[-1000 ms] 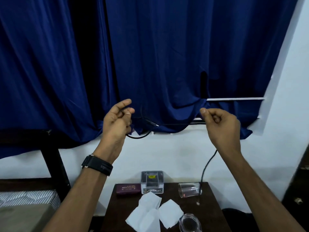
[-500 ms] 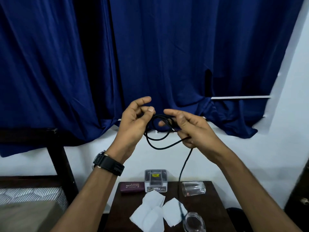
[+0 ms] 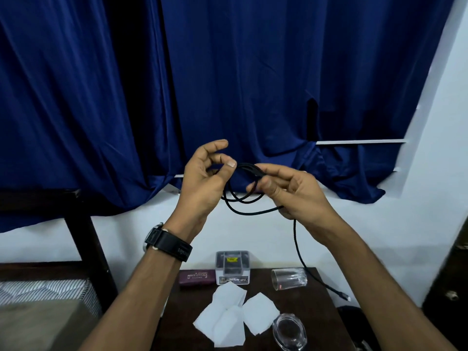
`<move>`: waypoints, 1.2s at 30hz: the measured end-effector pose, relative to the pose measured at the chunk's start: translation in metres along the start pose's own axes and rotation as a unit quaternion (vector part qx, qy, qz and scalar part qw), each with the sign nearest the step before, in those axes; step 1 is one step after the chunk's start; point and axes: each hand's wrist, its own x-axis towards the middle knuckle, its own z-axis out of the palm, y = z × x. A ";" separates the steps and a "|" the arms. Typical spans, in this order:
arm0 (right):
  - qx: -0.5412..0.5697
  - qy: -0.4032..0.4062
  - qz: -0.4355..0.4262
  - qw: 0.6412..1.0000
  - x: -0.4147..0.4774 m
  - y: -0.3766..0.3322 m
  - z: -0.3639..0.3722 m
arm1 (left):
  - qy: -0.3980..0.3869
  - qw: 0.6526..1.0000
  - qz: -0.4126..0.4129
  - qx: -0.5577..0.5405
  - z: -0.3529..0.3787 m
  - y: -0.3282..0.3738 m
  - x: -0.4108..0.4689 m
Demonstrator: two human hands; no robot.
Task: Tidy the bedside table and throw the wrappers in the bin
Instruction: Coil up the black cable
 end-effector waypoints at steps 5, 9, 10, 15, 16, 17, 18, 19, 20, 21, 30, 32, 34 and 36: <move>0.045 0.001 0.016 0.999 0.001 0.005 -0.003 | -0.004 1.000 -0.010 -0.011 0.003 -0.002 -0.001; 0.015 0.078 0.022 0.997 0.004 0.005 0.003 | -0.002 0.998 -0.044 -0.049 0.006 0.001 -0.001; -0.002 0.103 0.015 0.995 0.006 0.010 0.002 | -0.005 0.997 -0.045 -0.059 0.007 0.002 -0.002; -0.029 0.191 -0.018 0.981 0.014 0.020 -0.008 | -0.011 0.992 -0.028 -0.124 0.008 0.010 -0.005; -0.019 0.185 -0.015 0.982 0.013 0.017 -0.010 | -0.006 0.991 -0.020 -0.135 0.007 0.011 -0.004; -0.007 0.178 -0.007 0.984 0.011 0.013 -0.010 | -0.003 0.991 -0.007 -0.133 0.006 0.011 -0.003; -0.001 0.173 0.000 0.985 0.010 0.010 -0.011 | 0.000 0.994 0.009 -0.112 0.004 0.010 -0.003; 0.003 0.170 0.007 0.985 0.010 0.007 -0.012 | 0.002 0.997 0.027 -0.073 0.002 0.008 -0.002; 0.003 0.171 0.011 0.985 0.010 0.006 -0.013 | -0.001 0.999 0.042 -0.018 -0.001 0.005 -0.002; 0.005 0.176 0.016 0.984 0.010 0.003 -0.013 | -0.015 0.998 0.054 0.036 -0.005 0.004 -0.002; 0.036 0.212 0.017 0.977 0.026 -0.004 -0.028 | -0.274 0.919 0.004 0.282 -0.029 -0.003 -0.021; -0.018 0.176 -0.004 0.984 0.026 -0.002 -0.030 | -0.215 0.976 -0.026 0.029 -0.025 0.002 -0.021; -0.131 0.132 -0.045 0.982 0.024 0.004 -0.029 | -0.120 0.955 -0.101 -0.252 -0.022 0.011 -0.016; -0.246 0.121 -0.061 0.960 0.025 0.013 -0.029 | -0.072 0.930 -0.158 -0.324 -0.021 0.019 -0.009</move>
